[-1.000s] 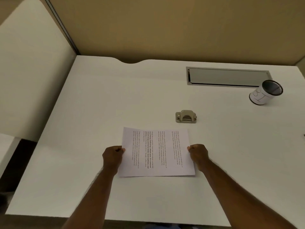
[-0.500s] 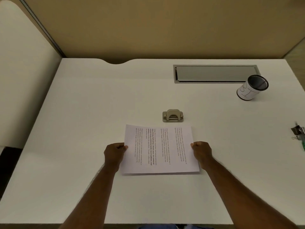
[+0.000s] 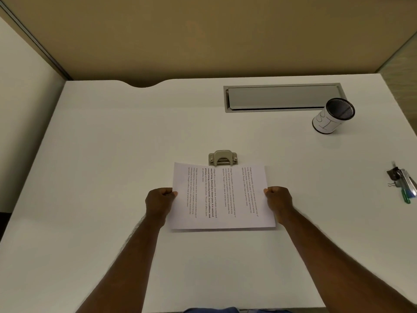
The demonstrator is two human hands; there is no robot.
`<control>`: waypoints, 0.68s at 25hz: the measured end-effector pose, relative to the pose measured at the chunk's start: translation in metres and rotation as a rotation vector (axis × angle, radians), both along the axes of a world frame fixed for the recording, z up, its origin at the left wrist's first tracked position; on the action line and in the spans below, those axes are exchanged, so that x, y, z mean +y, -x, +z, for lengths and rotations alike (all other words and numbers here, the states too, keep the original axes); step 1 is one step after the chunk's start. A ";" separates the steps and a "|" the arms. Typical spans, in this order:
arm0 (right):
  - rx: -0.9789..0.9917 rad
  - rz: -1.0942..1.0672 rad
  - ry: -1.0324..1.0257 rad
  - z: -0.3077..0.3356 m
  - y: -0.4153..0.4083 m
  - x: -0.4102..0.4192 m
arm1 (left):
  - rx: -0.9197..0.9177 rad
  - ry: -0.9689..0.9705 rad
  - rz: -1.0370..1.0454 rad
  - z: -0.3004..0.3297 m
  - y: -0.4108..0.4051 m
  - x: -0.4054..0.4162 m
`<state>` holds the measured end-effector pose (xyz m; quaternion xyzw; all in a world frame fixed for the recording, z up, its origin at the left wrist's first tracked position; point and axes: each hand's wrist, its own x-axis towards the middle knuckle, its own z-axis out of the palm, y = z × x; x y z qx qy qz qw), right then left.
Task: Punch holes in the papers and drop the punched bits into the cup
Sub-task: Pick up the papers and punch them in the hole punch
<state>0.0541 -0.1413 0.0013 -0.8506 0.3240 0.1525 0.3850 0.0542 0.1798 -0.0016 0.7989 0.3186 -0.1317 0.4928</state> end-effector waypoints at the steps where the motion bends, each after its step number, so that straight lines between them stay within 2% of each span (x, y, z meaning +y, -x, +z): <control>1: -0.002 -0.004 -0.002 0.000 -0.001 -0.001 | 0.001 0.010 0.008 0.000 -0.001 -0.001; 11: -0.019 -0.040 0.005 -0.005 -0.007 -0.015 | 0.011 0.032 0.030 -0.005 -0.010 -0.016; 17: -0.045 -0.079 -0.029 -0.001 -0.013 -0.014 | 0.003 -0.029 0.073 -0.001 -0.013 -0.021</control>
